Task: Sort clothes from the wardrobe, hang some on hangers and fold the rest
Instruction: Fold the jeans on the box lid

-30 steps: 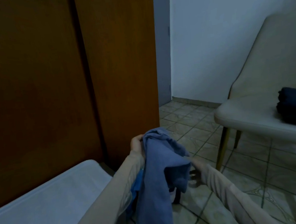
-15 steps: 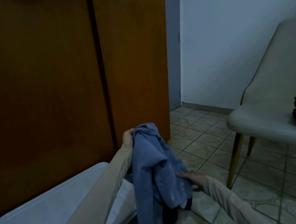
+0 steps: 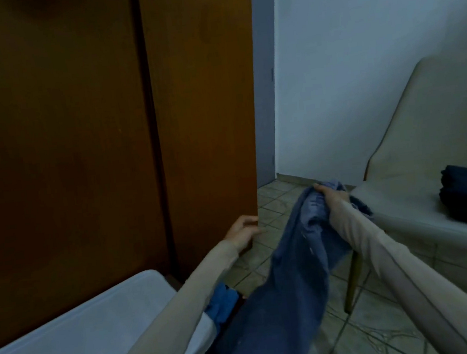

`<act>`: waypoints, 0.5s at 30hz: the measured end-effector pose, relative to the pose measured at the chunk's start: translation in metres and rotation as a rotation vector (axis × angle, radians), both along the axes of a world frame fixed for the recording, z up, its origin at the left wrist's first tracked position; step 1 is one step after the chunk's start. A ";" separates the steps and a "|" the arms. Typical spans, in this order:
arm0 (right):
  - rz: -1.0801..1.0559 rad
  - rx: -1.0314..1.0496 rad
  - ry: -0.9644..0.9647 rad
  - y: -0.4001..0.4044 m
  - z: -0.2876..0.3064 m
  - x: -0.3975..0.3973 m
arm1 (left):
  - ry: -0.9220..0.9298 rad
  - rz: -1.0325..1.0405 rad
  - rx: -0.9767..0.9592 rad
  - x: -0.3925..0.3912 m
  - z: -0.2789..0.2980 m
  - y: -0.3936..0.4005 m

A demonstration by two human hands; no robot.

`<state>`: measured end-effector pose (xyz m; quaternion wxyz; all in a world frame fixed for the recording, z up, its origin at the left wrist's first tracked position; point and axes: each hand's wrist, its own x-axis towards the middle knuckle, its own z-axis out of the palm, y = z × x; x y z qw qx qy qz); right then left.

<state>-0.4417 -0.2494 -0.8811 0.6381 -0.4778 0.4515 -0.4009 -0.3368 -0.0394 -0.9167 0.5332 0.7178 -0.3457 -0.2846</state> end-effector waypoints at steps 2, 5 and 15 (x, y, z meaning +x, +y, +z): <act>0.078 -0.092 0.034 0.036 0.021 -0.007 | 0.017 -0.152 -0.041 -0.023 0.021 -0.007; 0.197 -0.335 0.109 0.063 0.023 -0.007 | -0.006 -0.241 -0.043 -0.041 0.034 -0.017; 0.608 -0.780 0.273 0.084 -0.002 -0.012 | -0.118 0.221 -0.297 -0.006 0.015 -0.013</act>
